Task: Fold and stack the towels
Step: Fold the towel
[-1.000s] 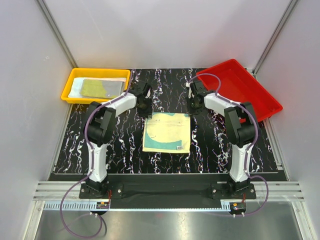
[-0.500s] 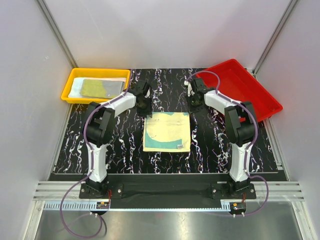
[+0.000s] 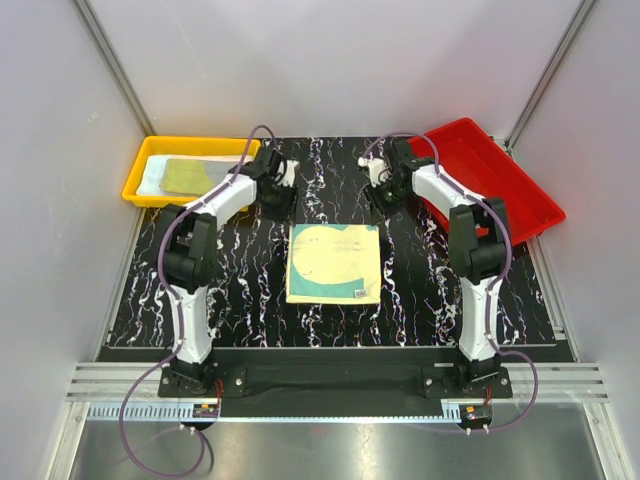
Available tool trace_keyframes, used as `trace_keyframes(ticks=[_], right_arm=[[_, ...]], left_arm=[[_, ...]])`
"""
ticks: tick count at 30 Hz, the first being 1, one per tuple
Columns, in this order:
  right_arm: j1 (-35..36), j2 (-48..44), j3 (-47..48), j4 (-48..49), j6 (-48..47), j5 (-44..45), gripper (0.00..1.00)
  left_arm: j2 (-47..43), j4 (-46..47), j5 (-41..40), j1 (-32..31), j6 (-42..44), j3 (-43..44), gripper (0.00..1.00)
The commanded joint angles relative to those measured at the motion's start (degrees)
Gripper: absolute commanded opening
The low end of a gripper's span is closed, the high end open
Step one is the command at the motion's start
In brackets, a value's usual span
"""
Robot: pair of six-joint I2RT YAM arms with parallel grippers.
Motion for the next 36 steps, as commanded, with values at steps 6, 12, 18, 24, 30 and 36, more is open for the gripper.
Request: trace_keyframes(ticks=[6,12,18,24,30,36], right_arm=[[-3.1,6.9,7.9,-11.5,-12.4,-7.5,0.40],[-3.7,9.6,10.6,-13.7,-14.6,-10.4,0.41],[-3.7,12.1,13.2,-14.5,-15.9,-13.6,0.43],[-3.7,15.3,16.9,-17.8,-17.1,-14.1,0.42],[-3.8,15.9,17.4,-18.3,-17.9,-15.2,0.39],[-3.7,16.6,17.4,-18.6,-18.8,-15.8,0.33]], left_arm=[[6.0,-2.3,5.5,0.1,11.7,5.2,0.49],[9.7,-4.5,5.5,0.5,14.0,8.8,0.49],[10.0,-4.3,6.2,0.7,16.1,8.8,0.49],[11.2,-5.7,7.3,1.3,17.7,9.6,0.45],[12.3,-6.5,8.5,1.4,18.8,9.8,0.43],[13.5,-8.2,10.0,1.4,19.6,11.0,0.34]])
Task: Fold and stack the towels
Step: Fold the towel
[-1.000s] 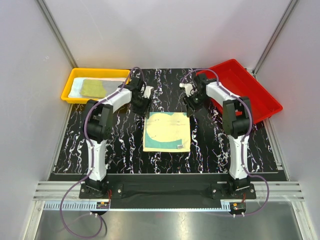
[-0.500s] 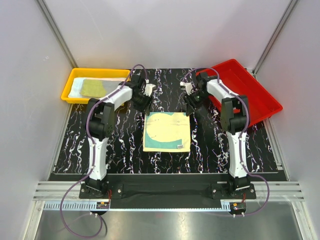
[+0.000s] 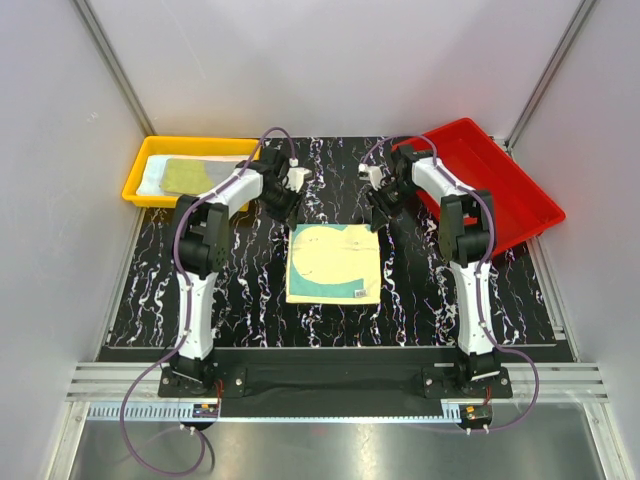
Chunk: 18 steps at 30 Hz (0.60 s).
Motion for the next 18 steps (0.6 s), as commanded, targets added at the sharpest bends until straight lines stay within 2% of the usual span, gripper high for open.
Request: trace_keyframes(ticks=[1,2,6,8,18], right_arm=[[0.1,1.6,1.2,-1.2,-1.9,-0.7,0.29],[0.1,1.7,1.4,-1.2,-1.9,-0.5,0.26],[0.1,2.0,2.4,-1.3,-1.9,0.1,0.11],[0.1,2.1,3.3,-0.9,-1.7,0.6,0.00],[0.1,-6.0,0.4,9.8,0.7,1.5,0.00]], left_arm=[[2.6,-1.8,1.9,0.1,1.8,1.9,0.32],[2.7,-2.3,1.9,0.2,1.9,2.1,0.22],[3.3,-2.9,1.9,0.1,1.9,2.9,0.00],[3.3,-3.1,2.5,0.3,1.4,3.5,0.00],[-2.8,0.0,0.1,0.3,-0.7,0.9,0.00]])
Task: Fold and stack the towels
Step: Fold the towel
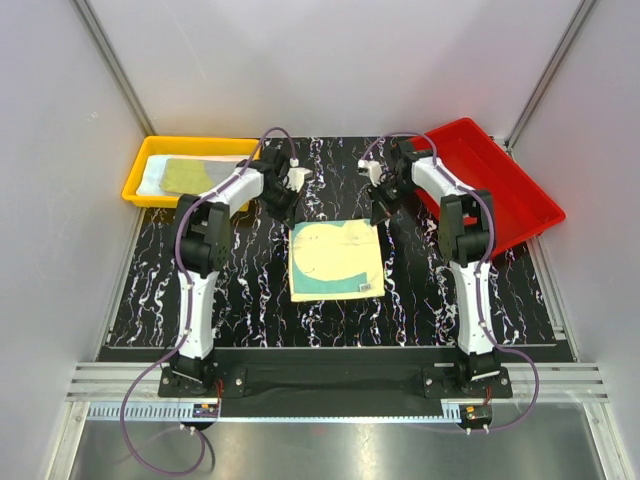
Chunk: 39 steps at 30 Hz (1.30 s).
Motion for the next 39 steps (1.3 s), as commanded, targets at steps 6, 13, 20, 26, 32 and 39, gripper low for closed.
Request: trace_keyframes(ticks=[6,13,20,26,32,39], right_arm=[[0.8,-14.7,-11.2,18.0,3.2,7.9,0.00],[1.4,-24.7,-23.2,26.5,4.9,11.1,0.00],[3.0,-33.2,-31.8,29.6,6.3,14.4,0.00],[3.5,-39.2,-40.0,32.3,8.5,16.4,0.00],[4.1,-46.3,-47.7,34.9,12.3,18.4,0.00],[5.2,-51.3,-53.3,35.0,17.2,20.0,0.00]], left_arm=[[-9.2,1.6,-3.4,0.1,-0.6,-2.7,0.00],[-15.4,4.6,-3.6,-0.6,-1.6,-8.1,0.00],[-21.2,4.3,-6.2,-2.5,-1.5,-13.9,0.00],[-27.4,4.5,-7.8,-4.7,-2.3,-17.4,0.00],[-32.2,4.2,-8.2,-6.5,-3.6,-22.1,0.00],[-36.4,4.5,-8.8,-9.1,-5.8,-28.0,0.00]])
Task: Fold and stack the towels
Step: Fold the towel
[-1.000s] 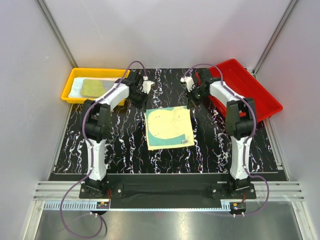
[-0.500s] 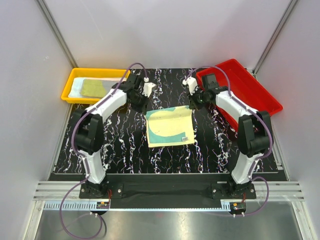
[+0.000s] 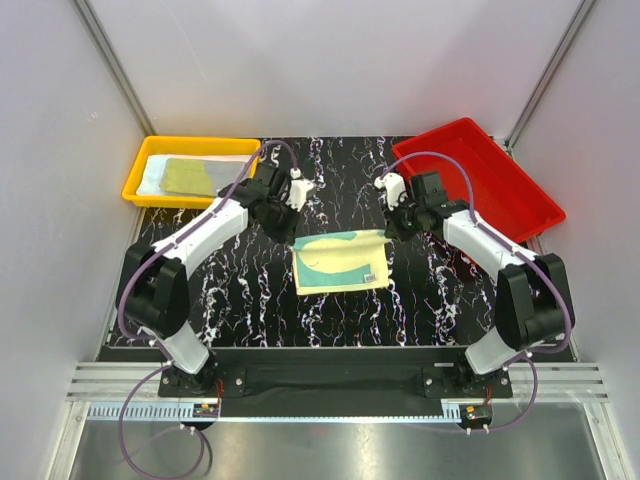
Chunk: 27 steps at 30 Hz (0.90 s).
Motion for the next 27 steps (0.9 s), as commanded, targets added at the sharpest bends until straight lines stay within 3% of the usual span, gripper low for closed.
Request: trace_keyframes(ticks=[1,27], right_arm=[[0.5,-4.5,-2.4,2.1,4.1,3.3,0.00],[6.6,-8.0,-8.4,-5.5,14.7,8.0,0.00]], left_arm=[[-3.8,0.0,-2.1,-1.0,-1.7,-1.8,0.00],[-5.0,1.0,-0.3,-5.8,-6.3,-10.5,0.00]])
